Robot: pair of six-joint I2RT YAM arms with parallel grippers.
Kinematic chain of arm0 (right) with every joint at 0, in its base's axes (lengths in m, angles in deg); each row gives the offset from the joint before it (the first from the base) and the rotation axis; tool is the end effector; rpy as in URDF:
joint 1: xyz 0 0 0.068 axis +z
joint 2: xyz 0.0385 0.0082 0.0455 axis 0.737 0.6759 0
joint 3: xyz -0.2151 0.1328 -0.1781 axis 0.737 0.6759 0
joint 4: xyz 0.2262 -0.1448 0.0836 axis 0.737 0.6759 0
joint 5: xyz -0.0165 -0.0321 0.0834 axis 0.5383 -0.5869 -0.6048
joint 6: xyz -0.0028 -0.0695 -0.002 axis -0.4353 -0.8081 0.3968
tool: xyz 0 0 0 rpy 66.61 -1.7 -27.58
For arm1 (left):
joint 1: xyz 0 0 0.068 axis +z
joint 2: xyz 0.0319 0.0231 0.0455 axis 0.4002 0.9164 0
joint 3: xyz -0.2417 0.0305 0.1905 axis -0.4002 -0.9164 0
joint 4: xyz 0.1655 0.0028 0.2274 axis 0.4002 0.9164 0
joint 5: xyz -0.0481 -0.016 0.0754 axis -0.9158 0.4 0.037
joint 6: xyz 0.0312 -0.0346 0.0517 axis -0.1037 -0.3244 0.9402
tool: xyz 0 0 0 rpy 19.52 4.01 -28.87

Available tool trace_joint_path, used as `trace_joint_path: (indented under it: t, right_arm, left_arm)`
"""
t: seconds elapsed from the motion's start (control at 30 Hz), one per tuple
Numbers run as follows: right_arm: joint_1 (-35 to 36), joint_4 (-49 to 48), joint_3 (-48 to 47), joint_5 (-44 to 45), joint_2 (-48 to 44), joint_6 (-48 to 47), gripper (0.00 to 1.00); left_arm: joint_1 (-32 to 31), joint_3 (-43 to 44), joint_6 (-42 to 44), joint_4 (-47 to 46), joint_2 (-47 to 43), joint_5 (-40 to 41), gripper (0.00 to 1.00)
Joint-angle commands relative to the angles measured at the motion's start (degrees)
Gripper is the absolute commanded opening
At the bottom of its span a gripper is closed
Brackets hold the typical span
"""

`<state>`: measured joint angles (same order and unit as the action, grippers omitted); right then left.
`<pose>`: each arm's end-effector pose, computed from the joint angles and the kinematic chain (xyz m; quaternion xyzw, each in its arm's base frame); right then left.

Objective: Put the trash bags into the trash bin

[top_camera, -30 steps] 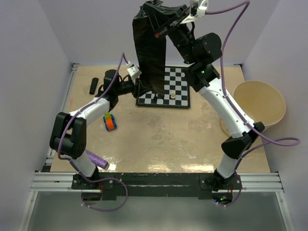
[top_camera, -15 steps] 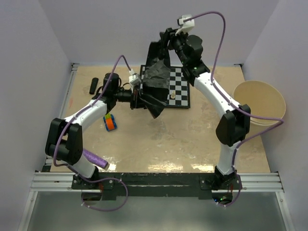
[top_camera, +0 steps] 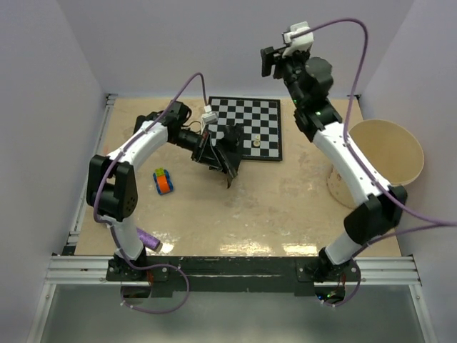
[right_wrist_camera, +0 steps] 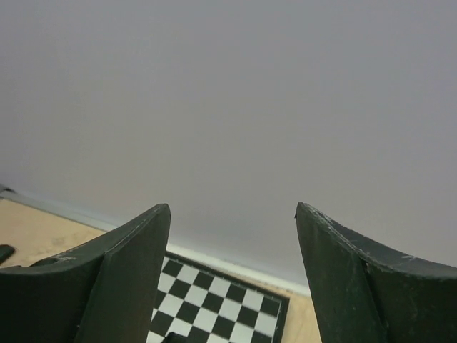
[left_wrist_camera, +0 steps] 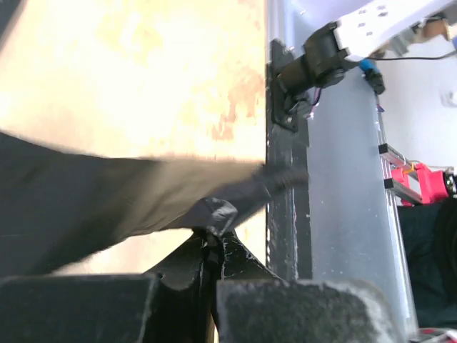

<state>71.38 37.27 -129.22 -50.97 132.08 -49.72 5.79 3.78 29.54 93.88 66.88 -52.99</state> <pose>0.4067 0.1706 0.5124 -0.1041 0.6172 0.0675 0.7770 0.3706 -0.1758 0.2872 0.3826 0.7013 -0.5748 0.1770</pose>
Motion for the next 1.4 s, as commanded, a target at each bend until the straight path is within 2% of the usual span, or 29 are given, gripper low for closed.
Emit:
trace_joint_path:
  t: [0.0,0.03,0.07,0.1,0.17,0.23,0.27,0.3,0.33,0.37,0.4,0.43,0.67,0.9,1.13,1.37]
  right_arm:
    - [0.2,-3.6,7.2,-23.8,-11.2,-8.5,0.75]
    - [0.6,-2.1,9.6,-31.8,-13.5,-11.6,0.77]
    - [1.5,-0.6,11.9,-36.3,-15.3,-15.2,0.78]
    - [3.1,1.0,14.8,-38.8,-17.4,-19.4,0.79]
    - [6.7,5.3,20.3,-39.9,-21.1,-28.0,0.79]
    - [11.0,6.2,25.8,-38.1,-24.8,-34.0,0.81]
    - [12.0,6.3,28.0,-38.1,-26.2,-36.2,0.81]
    - [13.1,6.2,29.7,-38.2,-27.2,-37.5,0.81]
    - [13.8,6.2,30.6,-38.4,-27.8,-38.6,0.82]
    - [14.7,6.8,31.1,-38.7,-28.1,-39.7,0.82]
    - [15.4,8.0,31.2,-38.9,-28.4,-41.0,0.82]
    - [15.9,9.8,31.1,-39.6,-28.5,-42.2,0.83]
    - [20.0,13.2,34.7,-37.7,-30.7,-49.4,0.89]
    - [21.3,17.2,38.4,-35.0,-31.4,-54.2,0.86]
    - [22.6,8.9,43.9,-25.8,-30.8,-53.6,0.79]
    - [23.6,-2.4,46.0,-18.3,-28.5,-51.6,0.62]
  left_arm:
    - [-0.1,0.9,-3.7,7.7,-3.9,9.2,0.0]
    - [-0.1,0.0,-4.2,9.0,-5.2,12.3,0.0]
    - [0.0,-0.5,-6.5,10.2,-6.4,15.7,0.0]
    - [0.2,-0.3,-6.8,12.6,-7.0,15.8,0.0]
    - [1.7,2.5,-7.5,16.5,-6.8,10.4,0.0]
    - [3.7,5.0,-13.6,15.0,-7.0,0.2,0.0]
    - [4.4,4.6,-18.9,11.3,-7.1,-5.7,0.0]
    - [4.6,2.6,-27.4,3.6,-7.5,-11.3,0.0]
    - [4.5,-1.2,-41.8,-6.2,-7.9,-19.1,0.0]
    - [3.9,-5.0,-55.8,-20.5,-7.8,-23.5,0.0]
    - [3.4,-7.7,-67.3,-31.4,-7.4,-24.3,0.0]
    - [4.2,-6.1,-63.4,-26.9,-6.7,-23.8,0.0]
    - [4.1,-4.2,-67.5,-32.0,-6.4,-24.0,0.0]
    - [4.2,-2.8,-68.6,-31.1,-6.4,-24.0,0.0]
    - [4.3,-3.1,-67.5,-28.8,-7.0,-24.6,0.0]
    - [4.4,-4.2,-66.3,-26.6,-7.8,-24.8,0.0]
